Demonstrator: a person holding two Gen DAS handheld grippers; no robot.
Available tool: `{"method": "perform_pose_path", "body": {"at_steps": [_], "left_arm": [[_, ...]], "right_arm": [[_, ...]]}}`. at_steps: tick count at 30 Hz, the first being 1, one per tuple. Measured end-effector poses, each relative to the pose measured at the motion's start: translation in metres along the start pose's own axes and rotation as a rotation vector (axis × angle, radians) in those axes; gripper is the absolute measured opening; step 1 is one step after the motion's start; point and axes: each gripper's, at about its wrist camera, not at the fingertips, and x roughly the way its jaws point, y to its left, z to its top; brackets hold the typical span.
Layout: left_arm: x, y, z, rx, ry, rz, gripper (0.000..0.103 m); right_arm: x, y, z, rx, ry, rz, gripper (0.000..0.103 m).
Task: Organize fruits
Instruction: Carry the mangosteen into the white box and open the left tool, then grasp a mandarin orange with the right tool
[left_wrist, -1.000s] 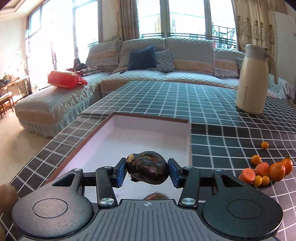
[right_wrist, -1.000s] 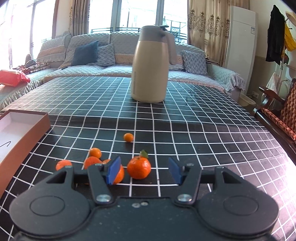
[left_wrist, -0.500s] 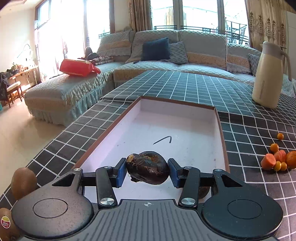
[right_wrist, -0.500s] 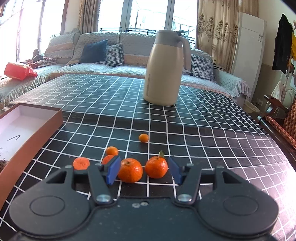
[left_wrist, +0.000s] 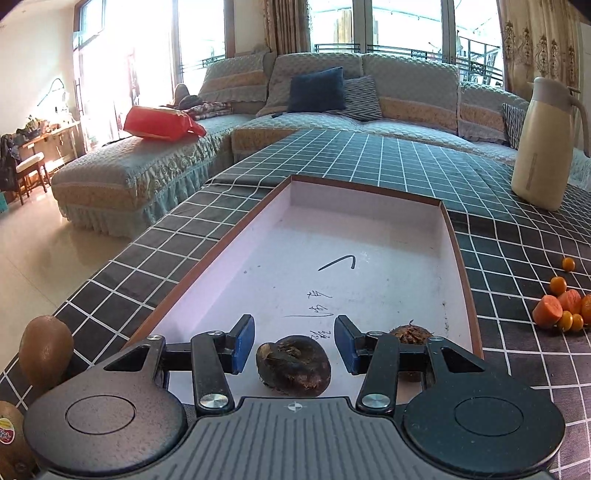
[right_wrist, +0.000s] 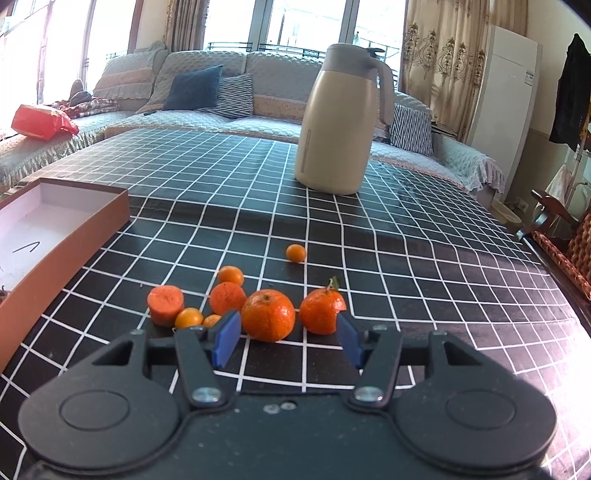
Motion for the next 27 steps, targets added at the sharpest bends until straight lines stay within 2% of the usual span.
{"method": "perform_pose_path", "body": {"at_steps": [5,6,8,10,23,25,27], "left_arm": [[-0.007,-0.001,0.006,-0.011,-0.021,-0.026,0.049],[-0.008,-0.002,0.007,-0.011,-0.025,-0.031,0.054],[-0.013,-0.004,0.008,-0.009,-0.049,-0.027,0.073],[-0.017,-0.006,0.011,-0.006,-0.070,-0.027,0.077],[-0.020,0.001,0.018,-0.037,-0.079,-0.050,0.077],[-0.019,0.002,0.017,-0.039,-0.077,-0.048,0.077],[-0.018,0.003,0.017,-0.042,-0.076,-0.047,0.077]], "right_arm": [[0.006,-0.001,-0.003,0.007,0.002,0.007,0.057],[0.008,-0.001,-0.003,0.008,0.003,0.007,0.057],[0.011,0.000,-0.004,0.002,0.005,0.011,0.057],[0.014,0.001,-0.004,-0.001,0.003,0.018,0.057],[0.044,0.006,0.000,0.047,0.030,0.041,0.056],[0.047,0.005,0.001,0.051,0.031,0.038,0.053],[0.049,0.003,0.001,0.064,0.037,0.043,0.044]]}}
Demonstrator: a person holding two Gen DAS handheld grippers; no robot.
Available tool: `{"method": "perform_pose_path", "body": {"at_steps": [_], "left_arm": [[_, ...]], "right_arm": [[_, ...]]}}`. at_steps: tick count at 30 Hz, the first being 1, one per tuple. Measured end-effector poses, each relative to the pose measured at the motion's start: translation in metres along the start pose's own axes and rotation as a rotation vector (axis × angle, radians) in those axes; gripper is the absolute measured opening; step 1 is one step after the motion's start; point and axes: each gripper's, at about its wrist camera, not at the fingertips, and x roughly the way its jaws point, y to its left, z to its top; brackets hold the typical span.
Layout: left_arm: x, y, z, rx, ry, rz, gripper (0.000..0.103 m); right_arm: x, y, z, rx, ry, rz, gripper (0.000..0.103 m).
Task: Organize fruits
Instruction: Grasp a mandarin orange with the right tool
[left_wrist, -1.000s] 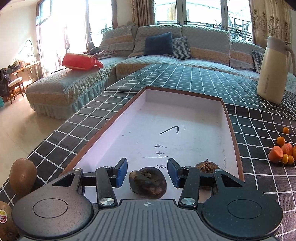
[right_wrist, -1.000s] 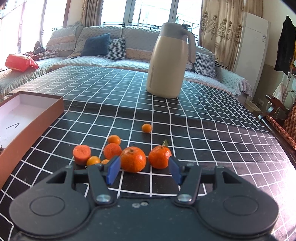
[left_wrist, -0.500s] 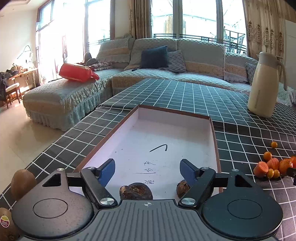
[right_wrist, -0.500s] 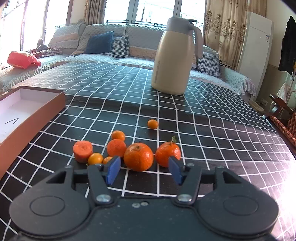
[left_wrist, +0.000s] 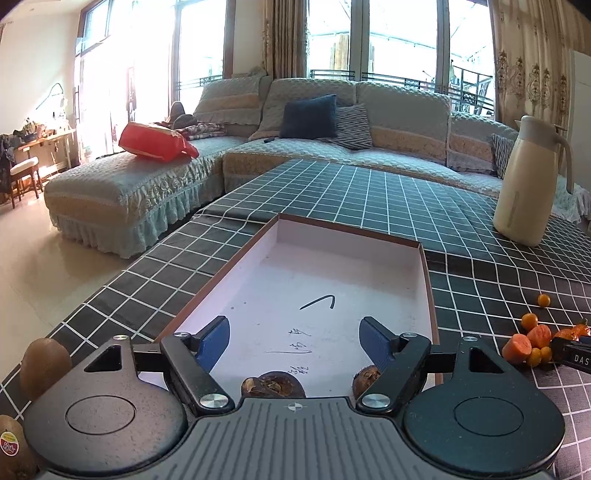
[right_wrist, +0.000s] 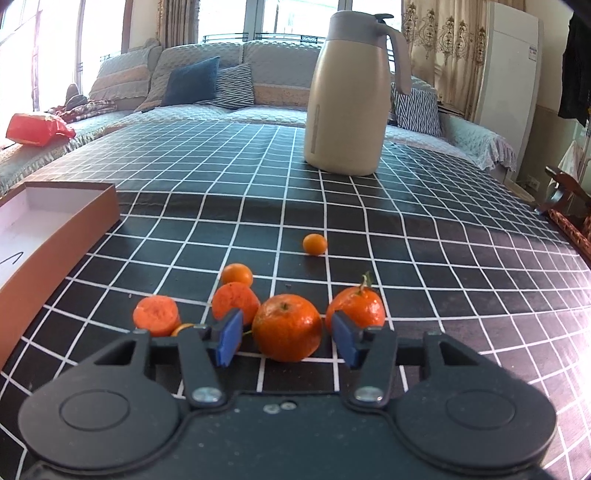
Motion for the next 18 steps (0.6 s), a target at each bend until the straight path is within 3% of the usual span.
{"method": "perform_pose_path", "body": {"at_steps": [10,18], "left_arm": [[-0.003,0.003,0.002,-0.005,-0.010,0.004,0.077],[-0.004,0.016,0.003,-0.013,-0.012,0.024,0.077]], "right_arm": [[-0.007,0.000,-0.001,0.016,0.005,0.032,0.042],[-0.040,0.038,0.010,-0.009,-0.041,0.120,0.041]]}}
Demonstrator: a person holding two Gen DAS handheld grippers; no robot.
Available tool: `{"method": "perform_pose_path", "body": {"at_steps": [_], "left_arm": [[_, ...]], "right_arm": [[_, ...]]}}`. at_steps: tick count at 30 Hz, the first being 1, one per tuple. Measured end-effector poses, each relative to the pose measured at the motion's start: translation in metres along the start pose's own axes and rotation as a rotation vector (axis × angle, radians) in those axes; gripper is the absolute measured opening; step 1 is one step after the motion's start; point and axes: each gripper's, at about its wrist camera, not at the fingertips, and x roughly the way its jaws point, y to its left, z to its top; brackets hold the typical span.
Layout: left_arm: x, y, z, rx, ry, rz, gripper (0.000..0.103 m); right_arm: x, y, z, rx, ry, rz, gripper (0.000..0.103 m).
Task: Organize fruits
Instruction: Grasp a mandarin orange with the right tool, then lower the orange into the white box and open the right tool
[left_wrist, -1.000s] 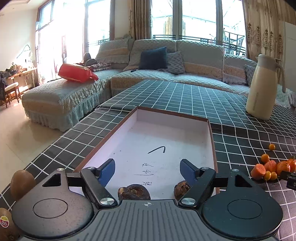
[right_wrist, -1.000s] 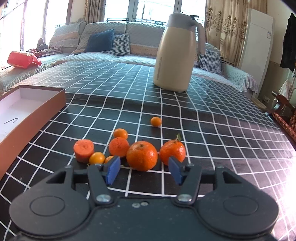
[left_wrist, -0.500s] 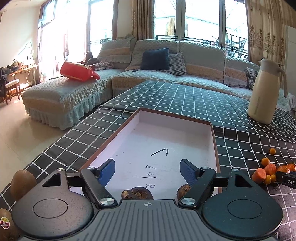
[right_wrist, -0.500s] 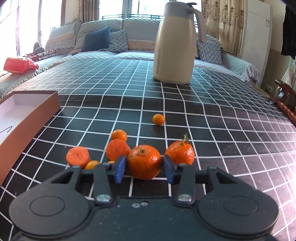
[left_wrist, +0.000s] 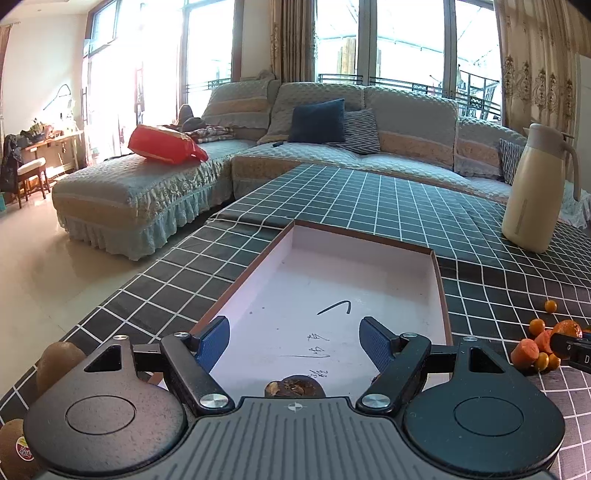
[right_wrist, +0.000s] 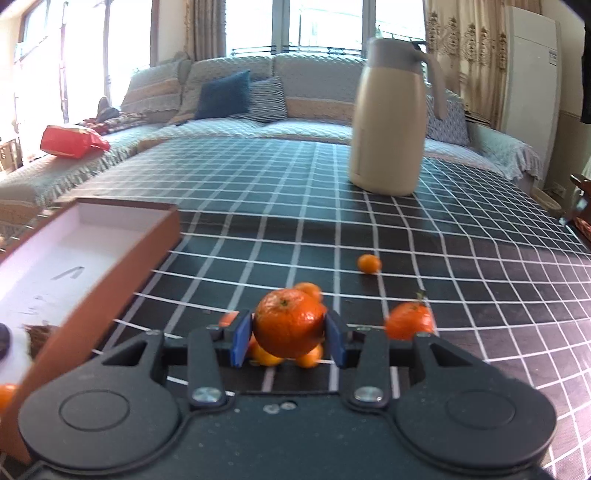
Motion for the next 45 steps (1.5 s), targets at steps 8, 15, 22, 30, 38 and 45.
{"method": "perform_pose_path", "body": {"at_steps": [8,15,22,30,38,45], "left_arm": [[-0.003,0.040,0.002,-0.033,-0.007,0.058,0.077],[-0.003,0.075,0.004,-0.078,-0.012,0.098,0.077],[0.005,0.090,0.002,-0.098,-0.006,0.116,0.077],[0.014,0.096,-0.005,-0.101,0.019,0.138,0.077],[0.010,0.086,-0.008,-0.084,0.024,0.121,0.077],[0.005,0.055,-0.004,-0.061,0.009,0.061,0.077]], "right_arm": [[-0.025,0.066,0.008,-0.025,-0.023,0.128,0.041],[-0.036,0.130,0.004,-0.106,-0.025,0.227,0.041],[-0.038,0.162,-0.007,-0.140,0.002,0.268,0.041],[-0.031,0.172,-0.018,-0.150,0.034,0.265,0.042],[-0.036,0.168,-0.013,-0.134,0.006,0.235,0.044],[-0.052,0.133,0.002,-0.116,-0.051,0.189,0.044]]}}
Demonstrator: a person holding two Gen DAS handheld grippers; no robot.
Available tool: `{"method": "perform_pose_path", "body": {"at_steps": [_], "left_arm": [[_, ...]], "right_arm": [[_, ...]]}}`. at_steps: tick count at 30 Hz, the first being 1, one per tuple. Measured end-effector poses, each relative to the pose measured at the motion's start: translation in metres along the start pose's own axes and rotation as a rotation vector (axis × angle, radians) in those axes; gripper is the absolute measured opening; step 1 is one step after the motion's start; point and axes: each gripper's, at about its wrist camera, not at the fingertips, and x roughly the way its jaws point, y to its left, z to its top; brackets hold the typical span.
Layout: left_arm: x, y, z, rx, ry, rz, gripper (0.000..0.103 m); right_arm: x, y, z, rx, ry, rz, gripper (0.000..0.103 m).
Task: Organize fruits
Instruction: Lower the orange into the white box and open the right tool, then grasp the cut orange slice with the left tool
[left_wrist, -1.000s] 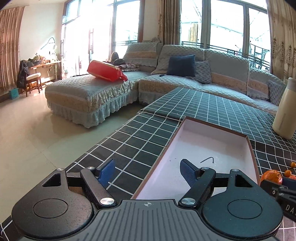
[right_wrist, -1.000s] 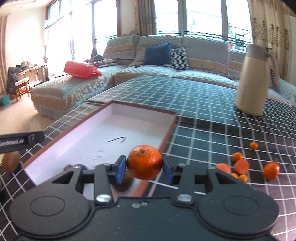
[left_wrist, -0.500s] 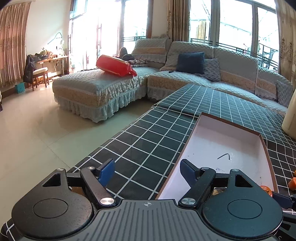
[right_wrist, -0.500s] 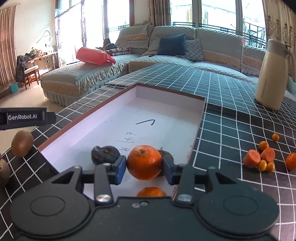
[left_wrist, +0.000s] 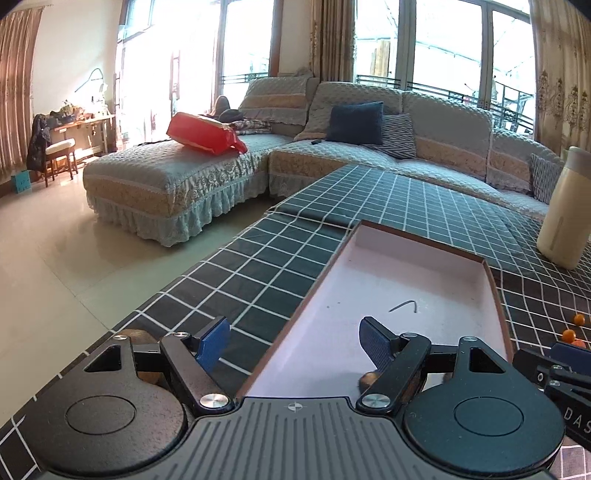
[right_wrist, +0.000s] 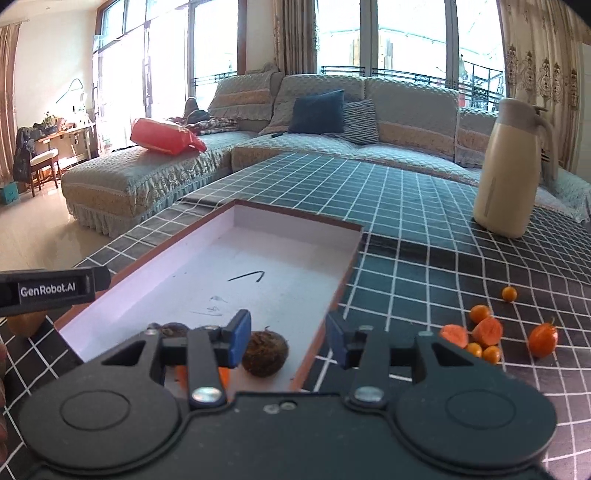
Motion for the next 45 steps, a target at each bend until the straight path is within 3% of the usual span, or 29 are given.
{"method": "perform_pose_path", "body": {"at_steps": [9,11,13,26,33,41,42,43,45], "left_arm": [[-0.014,-0.066,-0.003,0.078,-0.002,-0.108,0.079],[-0.019,-0.081,-0.003,0.090,-0.009,-0.122,0.096],[-0.026,-0.096,-0.004,0.109,-0.035,-0.129,0.100],[-0.042,-0.171,-0.021,0.204,-0.023,-0.263,0.103],[-0.042,-0.210,-0.032,0.254,-0.051,-0.326,0.103],[-0.015,-0.238,-0.047,0.315,-0.008,-0.353,0.102],[-0.009,-0.240,-0.048,0.318,0.003,-0.353,0.099],[-0.004,-0.241,-0.049,0.319,0.017,-0.351,0.087],[0.008,-0.245,-0.051,0.314,0.055,-0.367,0.077]], "right_arm": [[-0.019,-0.086,-0.004,0.047,-0.007,-0.138,0.044],[-0.024,-0.103,-0.006,0.049,-0.007,-0.163,0.044],[-0.029,-0.117,-0.006,0.054,-0.010,-0.185,0.044],[-0.057,-0.195,-0.009,0.087,-0.040,-0.278,0.045],[-0.053,-0.221,-0.021,0.127,-0.029,-0.302,0.046],[-0.035,-0.241,-0.033,0.160,0.006,-0.319,0.046],[-0.035,-0.242,-0.033,0.159,0.006,-0.321,0.046],[-0.034,-0.244,-0.033,0.160,0.005,-0.324,0.046],[-0.035,-0.247,-0.034,0.162,0.001,-0.329,0.046]]}}
